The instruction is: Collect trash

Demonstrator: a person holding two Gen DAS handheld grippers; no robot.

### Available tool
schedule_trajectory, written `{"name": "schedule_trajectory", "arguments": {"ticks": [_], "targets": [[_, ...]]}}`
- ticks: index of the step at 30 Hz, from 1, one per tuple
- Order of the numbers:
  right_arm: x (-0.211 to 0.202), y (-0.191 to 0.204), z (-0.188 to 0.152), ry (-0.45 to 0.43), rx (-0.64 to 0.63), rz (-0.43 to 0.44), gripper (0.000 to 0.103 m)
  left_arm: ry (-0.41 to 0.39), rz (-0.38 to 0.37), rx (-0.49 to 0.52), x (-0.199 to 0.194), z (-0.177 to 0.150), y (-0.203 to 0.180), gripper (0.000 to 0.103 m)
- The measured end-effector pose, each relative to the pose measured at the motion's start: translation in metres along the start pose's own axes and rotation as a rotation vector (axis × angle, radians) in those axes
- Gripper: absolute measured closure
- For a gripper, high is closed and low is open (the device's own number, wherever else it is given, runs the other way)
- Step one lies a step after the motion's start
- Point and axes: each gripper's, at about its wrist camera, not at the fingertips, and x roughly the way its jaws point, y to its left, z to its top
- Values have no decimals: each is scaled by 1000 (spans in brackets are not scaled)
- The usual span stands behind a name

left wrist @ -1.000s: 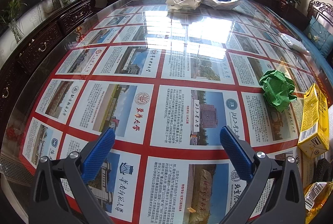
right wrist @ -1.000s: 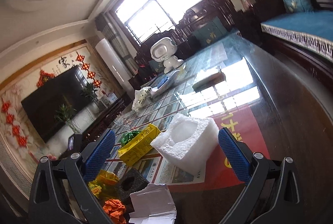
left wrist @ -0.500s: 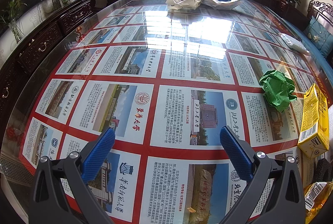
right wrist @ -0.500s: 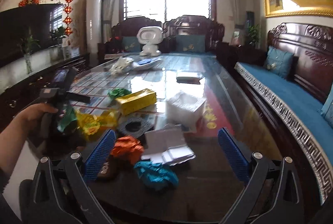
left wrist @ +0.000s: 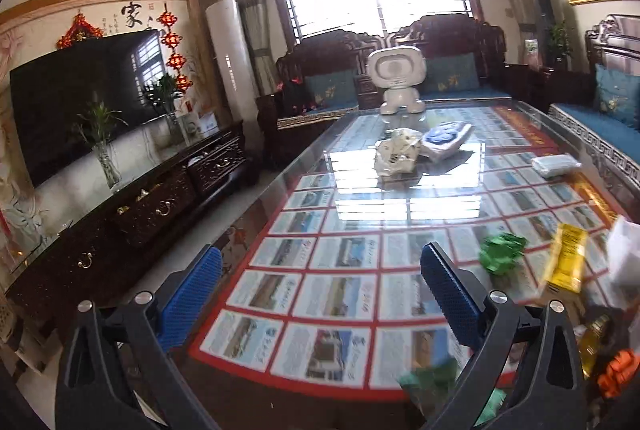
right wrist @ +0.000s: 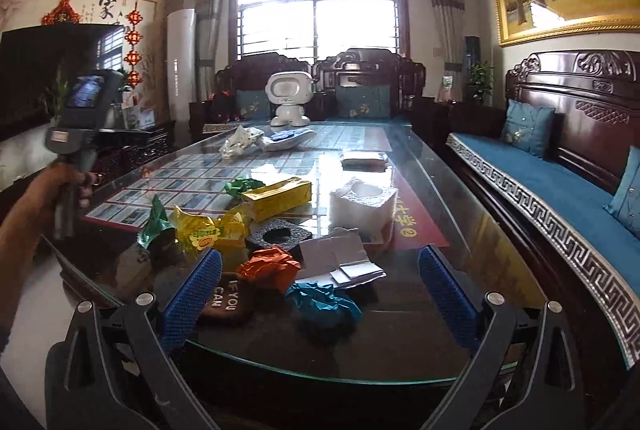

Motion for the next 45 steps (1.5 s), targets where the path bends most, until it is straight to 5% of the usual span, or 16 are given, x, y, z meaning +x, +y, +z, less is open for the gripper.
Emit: {"name": "schedule_trajectory", "arguments": {"ticks": [4, 9, 14, 21, 25, 35, 45], "targets": [[-6, 10, -9, 54, -14, -4, 8, 55, -172, -7, -66, -54, -12, 4], [-8, 19, -28, 159, -9, 82, 8, 115, -212, 35, -115, -112, -40, 4], [-27, 13, -34, 147, -2, 77, 8, 173, -289, 32, -140, -138, -57, 4], [-36, 0, -29, 110, 45, 48, 8, 152, -266, 56, -158, -149, -70, 4], [-33, 0, -30, 122, 59, 78, 8, 189, -317, 26, -155, -146, -71, 4], [-23, 5, -31, 119, 51, 86, 8, 156, -251, 41, -149, -139, -77, 4], [-22, 1, -26, 105, 68, 97, 8, 176, -299, 31, -149, -130, -79, 4]]}}
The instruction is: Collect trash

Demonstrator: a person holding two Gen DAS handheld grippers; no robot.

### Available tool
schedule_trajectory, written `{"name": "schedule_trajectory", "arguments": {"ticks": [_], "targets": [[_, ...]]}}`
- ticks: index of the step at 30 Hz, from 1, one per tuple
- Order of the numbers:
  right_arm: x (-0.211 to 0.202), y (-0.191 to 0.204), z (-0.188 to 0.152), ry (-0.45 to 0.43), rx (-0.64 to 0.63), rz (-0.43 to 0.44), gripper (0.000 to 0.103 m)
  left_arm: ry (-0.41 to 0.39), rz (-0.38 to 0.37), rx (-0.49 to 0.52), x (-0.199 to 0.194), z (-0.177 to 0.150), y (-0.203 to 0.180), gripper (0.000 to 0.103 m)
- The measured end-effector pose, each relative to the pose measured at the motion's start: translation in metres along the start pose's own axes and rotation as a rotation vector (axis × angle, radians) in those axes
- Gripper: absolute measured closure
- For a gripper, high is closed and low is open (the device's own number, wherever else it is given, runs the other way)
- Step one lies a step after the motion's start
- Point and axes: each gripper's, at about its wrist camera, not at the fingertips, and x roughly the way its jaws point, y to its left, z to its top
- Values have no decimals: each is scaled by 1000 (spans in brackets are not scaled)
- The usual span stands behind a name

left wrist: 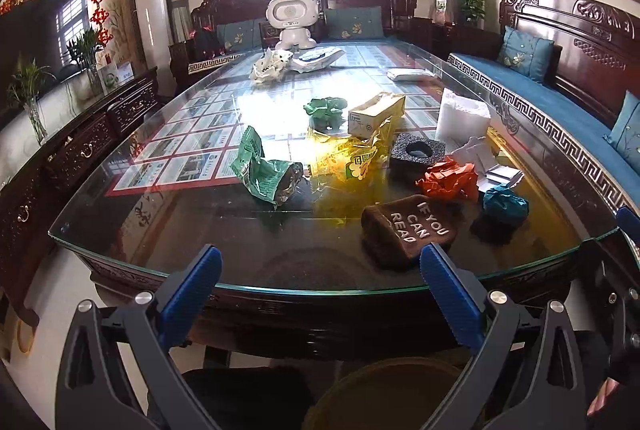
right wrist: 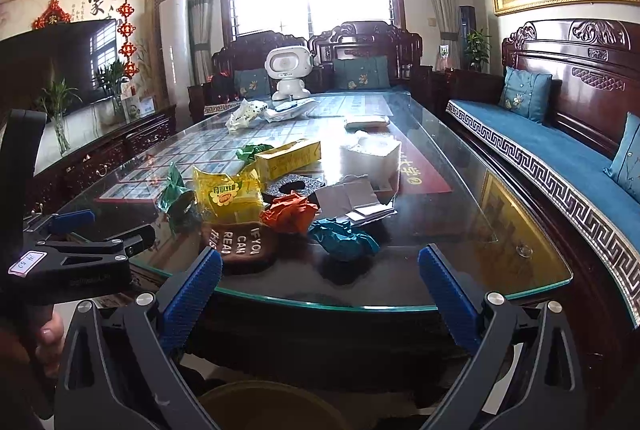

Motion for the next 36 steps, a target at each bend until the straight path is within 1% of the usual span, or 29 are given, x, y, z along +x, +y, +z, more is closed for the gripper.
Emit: {"name": "schedule_trajectory", "arguments": {"ticks": [3, 9, 16, 22, 36], "targets": [[3, 0, -1, 10, -8, -18, 8, -12, 20, 1, -2, 1, -2, 4], [12, -5, 3, 59, 22, -62, 8, -2, 21, -9, 1, 1, 0, 4], [5, -8, 13, 22, 32, -100, 8, 35, 8, -9, 8, 0, -4, 4], [6, -13, 13, 27, 43, -94, 8, 43, -15, -2, 7, -3, -10, 4], [10, -8, 14, 35, 32, -96, 8, 52, -20, 5, 9, -3, -12, 4]]}}
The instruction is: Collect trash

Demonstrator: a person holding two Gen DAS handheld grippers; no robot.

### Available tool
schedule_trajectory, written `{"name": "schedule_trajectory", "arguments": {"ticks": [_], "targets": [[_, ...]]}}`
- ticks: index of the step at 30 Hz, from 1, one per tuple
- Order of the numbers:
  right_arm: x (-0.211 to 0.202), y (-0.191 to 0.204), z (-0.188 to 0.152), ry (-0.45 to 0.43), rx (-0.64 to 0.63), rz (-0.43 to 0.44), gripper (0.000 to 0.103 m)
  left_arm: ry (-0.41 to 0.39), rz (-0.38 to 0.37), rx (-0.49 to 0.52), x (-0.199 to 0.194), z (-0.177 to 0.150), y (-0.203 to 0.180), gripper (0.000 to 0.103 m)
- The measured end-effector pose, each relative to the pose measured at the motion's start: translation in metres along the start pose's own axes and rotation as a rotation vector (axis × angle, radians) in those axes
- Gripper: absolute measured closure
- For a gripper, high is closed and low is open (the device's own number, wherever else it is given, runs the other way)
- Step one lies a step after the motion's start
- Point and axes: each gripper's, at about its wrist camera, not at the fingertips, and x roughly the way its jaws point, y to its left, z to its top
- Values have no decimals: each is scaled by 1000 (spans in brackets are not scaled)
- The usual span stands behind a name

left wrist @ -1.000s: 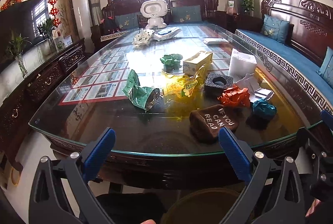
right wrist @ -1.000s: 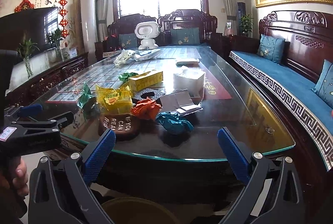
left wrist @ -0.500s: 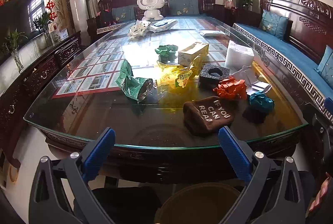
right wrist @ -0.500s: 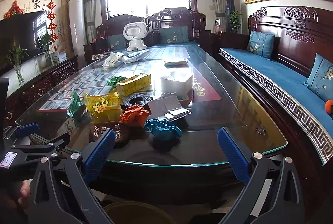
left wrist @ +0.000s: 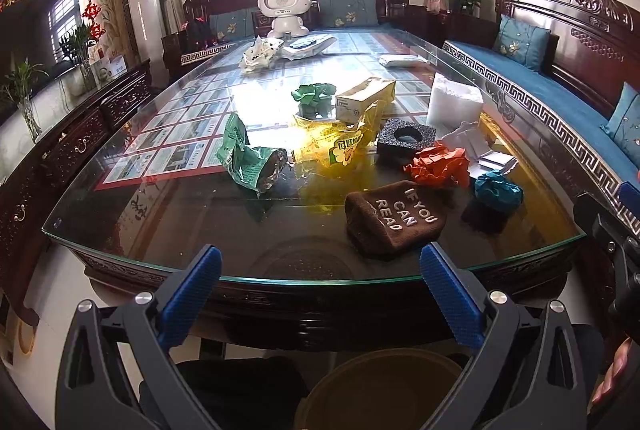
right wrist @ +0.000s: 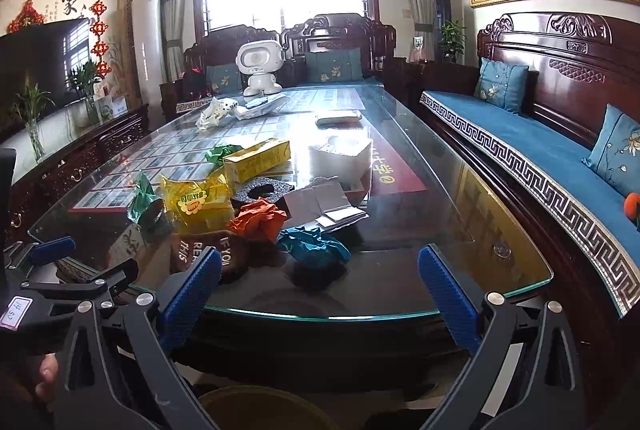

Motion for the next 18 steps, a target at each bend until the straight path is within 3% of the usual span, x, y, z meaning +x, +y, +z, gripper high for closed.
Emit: {"name": "schedule_trajectory", "arguments": {"ticks": [18], "targets": [[5, 3, 0, 11, -21, 4, 8, 3, 4, 10, 2, 3, -4, 4]]}}
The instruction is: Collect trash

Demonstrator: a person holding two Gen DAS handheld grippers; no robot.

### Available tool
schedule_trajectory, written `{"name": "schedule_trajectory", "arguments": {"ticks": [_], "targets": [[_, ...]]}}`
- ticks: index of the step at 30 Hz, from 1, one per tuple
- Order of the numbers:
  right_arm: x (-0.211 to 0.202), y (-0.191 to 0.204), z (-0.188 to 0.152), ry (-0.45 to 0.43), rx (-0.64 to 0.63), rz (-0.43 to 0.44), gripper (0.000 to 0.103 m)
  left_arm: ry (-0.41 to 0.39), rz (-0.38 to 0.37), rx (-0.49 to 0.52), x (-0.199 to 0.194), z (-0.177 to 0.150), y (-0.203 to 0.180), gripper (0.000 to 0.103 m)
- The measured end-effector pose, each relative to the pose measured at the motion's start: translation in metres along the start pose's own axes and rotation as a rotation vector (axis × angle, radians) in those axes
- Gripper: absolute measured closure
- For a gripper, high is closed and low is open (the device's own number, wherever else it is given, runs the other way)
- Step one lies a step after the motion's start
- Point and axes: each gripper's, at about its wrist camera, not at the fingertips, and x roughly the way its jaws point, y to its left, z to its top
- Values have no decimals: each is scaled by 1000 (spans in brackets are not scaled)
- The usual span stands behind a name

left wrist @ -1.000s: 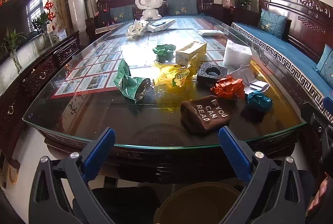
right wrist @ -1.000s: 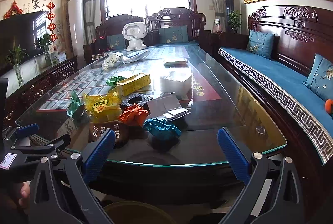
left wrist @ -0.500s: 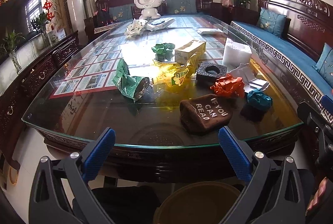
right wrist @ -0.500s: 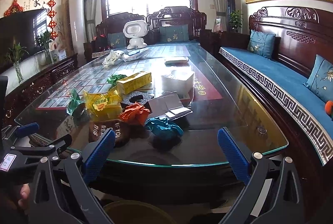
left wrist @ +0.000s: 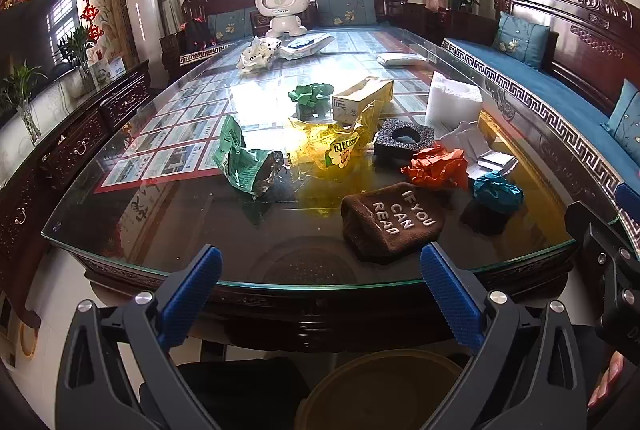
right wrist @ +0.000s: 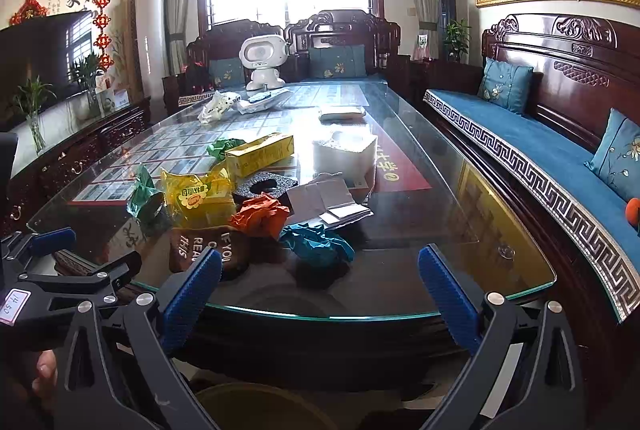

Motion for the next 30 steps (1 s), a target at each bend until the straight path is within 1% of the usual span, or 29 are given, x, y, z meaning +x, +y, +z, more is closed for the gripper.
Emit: {"name": "schedule_trajectory", "arguments": {"ticks": [11, 14, 24, 28, 30], "targets": [[3, 1, -2, 10, -3, 3, 8, 14, 5, 2, 4, 2, -1, 4], [3, 1, -2, 11, -2, 2, 8, 6, 11, 3, 3, 1, -3, 4], [5, -2, -6, 17, 7, -1, 8, 5, -1, 24, 2, 0, -8, 4], [4, -2, -7, 20, 5, 2, 8, -3, -1, 19, 1, 0, -7, 4], [5, -2, -8, 19, 9, 4, 8, -10, -13, -1, 0, 0, -5, 4]]}}
